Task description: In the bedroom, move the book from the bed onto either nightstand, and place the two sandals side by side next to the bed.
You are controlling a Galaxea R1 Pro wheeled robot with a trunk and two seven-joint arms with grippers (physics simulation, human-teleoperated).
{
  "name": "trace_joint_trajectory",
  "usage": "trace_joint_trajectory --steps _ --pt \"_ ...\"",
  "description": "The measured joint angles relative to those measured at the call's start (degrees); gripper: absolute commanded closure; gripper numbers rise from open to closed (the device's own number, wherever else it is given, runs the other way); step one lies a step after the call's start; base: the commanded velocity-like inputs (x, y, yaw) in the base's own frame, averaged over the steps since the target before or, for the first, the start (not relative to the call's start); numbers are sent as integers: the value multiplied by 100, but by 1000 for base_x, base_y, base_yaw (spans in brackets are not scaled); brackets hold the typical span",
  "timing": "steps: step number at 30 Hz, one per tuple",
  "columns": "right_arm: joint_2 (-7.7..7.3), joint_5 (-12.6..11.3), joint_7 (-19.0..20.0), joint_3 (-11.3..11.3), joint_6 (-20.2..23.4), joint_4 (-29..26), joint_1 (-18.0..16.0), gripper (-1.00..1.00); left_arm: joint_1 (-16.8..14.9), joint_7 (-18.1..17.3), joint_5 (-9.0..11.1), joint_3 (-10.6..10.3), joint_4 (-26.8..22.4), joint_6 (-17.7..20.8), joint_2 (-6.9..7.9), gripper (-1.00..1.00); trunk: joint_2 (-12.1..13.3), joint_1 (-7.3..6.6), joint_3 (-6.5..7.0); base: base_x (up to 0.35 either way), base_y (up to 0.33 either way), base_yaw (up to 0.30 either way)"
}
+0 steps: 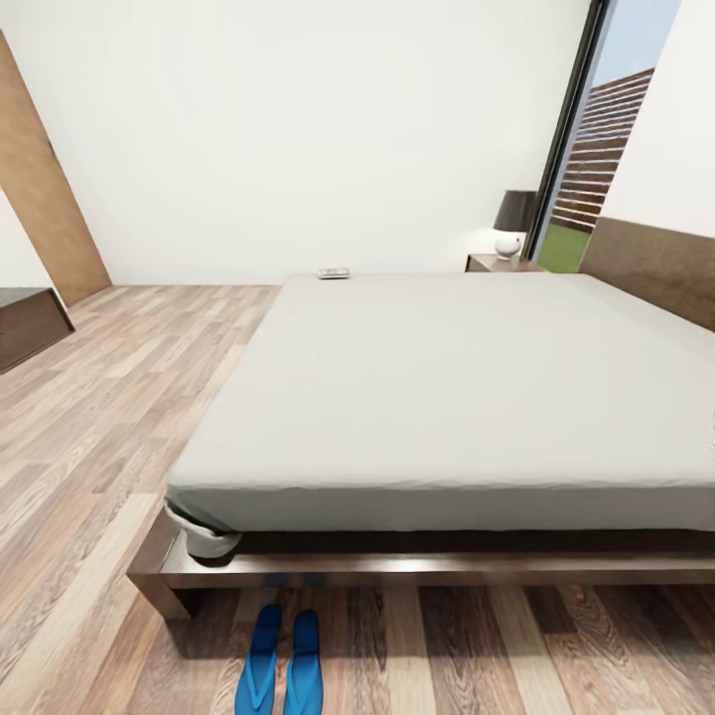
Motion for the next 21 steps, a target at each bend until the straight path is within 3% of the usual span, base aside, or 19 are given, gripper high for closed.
trace_joint_trajectory --steps 10,15,19,21 --pt "-24 -8 40 -6 -99 -1 0 -100 1 -783 93 44 1 -13 -6 -100 13 -26 222 0 0 0" --pt "-41 -12 54 -11 -137 -1 0 -100 0 -1121 414 51 1 -41 -5 -100 20 -39 333 0 0 0" --pt "-44 -10 247 -8 -337 -3 6 -100 0 -1456 874 53 -3 -58 -3 -100 25 -49 421 0 0 0" --pt "-44 -10 332 -6 -400 -4 7 -100 0 -1548 977 53 -4 -60 -3 -100 28 -54 466 0 0 0"
